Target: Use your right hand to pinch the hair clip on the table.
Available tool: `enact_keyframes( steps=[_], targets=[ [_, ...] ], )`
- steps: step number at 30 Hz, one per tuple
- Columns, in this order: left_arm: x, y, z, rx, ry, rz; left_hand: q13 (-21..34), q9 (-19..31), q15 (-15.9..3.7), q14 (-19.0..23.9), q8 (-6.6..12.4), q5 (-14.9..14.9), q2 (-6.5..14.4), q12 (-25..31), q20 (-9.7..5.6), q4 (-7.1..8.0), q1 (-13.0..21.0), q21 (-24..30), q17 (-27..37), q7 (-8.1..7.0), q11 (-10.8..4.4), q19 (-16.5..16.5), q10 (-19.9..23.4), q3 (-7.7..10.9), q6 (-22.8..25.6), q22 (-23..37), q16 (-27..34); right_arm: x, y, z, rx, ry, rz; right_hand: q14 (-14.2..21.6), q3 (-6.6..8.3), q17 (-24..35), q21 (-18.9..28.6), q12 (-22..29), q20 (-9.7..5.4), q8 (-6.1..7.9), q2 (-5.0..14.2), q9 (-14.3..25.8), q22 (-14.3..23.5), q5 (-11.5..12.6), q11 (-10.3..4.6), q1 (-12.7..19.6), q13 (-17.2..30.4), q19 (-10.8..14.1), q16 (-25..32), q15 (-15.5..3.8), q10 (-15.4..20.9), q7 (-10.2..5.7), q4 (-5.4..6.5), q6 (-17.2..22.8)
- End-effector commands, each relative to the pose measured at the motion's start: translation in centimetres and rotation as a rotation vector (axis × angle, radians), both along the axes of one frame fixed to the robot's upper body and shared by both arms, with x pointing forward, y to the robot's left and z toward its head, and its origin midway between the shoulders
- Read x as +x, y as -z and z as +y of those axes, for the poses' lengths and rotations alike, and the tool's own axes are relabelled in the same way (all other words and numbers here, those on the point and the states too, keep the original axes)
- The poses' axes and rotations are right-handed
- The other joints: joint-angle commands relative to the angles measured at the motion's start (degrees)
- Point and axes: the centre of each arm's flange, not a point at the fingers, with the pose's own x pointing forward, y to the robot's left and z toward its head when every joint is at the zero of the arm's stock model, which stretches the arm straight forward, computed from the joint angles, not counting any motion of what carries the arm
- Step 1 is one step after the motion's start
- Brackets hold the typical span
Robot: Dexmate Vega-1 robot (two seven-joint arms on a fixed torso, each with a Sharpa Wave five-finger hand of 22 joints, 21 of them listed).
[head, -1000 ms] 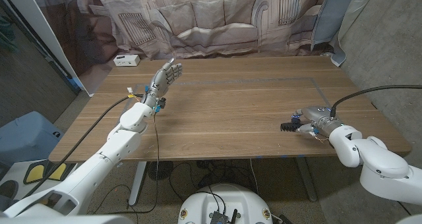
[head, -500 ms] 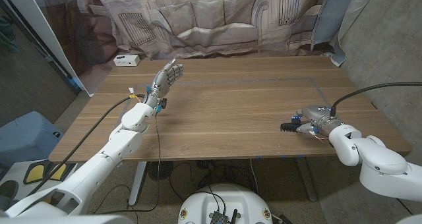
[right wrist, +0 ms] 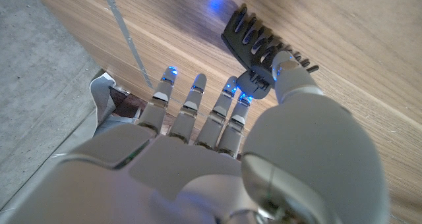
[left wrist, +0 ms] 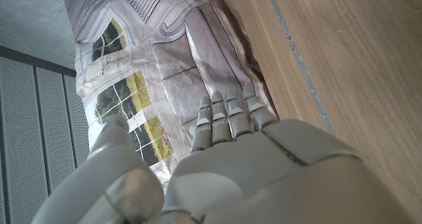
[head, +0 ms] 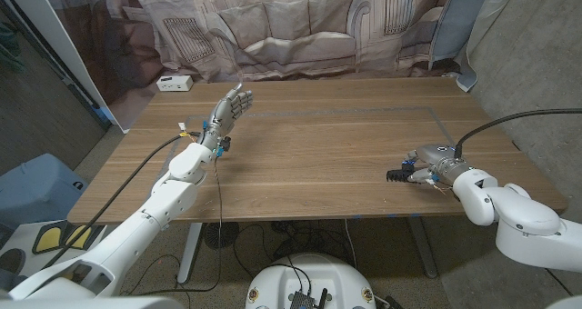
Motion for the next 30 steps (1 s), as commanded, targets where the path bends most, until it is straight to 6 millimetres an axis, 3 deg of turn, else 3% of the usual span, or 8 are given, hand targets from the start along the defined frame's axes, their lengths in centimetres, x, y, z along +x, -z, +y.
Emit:
enact_keyframes(
  steps=[1,30],
  targets=[
    [0.2,0.2,0.1,-0.006,0.001,0.012,0.3,0.1,0.04,-0.2,-0.02,0.0,0.8,-0.1,-0.03,-0.29,0.2,-0.2,0.2,-0.08,0.22,-0.3,0.3,0.26,0.6,0.1,-0.1,-0.1,-0.5,0.1,-0.014,0.005,-0.005,0.8,-0.03,0.2,-0.4,0.4,0.21,0.38,0.24,0.2,0.2,0.0,0.01,0.3,0.0,0.8,-0.1,-0.51,1.1,-0.15,0.34,1.1],
    [0.3,0.0,0.3,-0.014,-0.008,0.013,0.3,0.1,0.07,-0.2,-0.10,-0.1,0.9,-0.2,-0.14,-0.41,0.1,-0.1,0.3,-0.04,0.26,-0.7,0.4,0.36,0.6,0.1,0.0,-0.5,-2.2,-0.2,0.001,0.010,-0.076,3.5,-0.99,0.6,-0.8,0.6,0.22,1.09,1.19,0.2,0.2,-0.5,-0.11,0.7,0.1,2.9,-0.1,-2.01,6.0,-0.25,0.60,6.7]
  ],
)
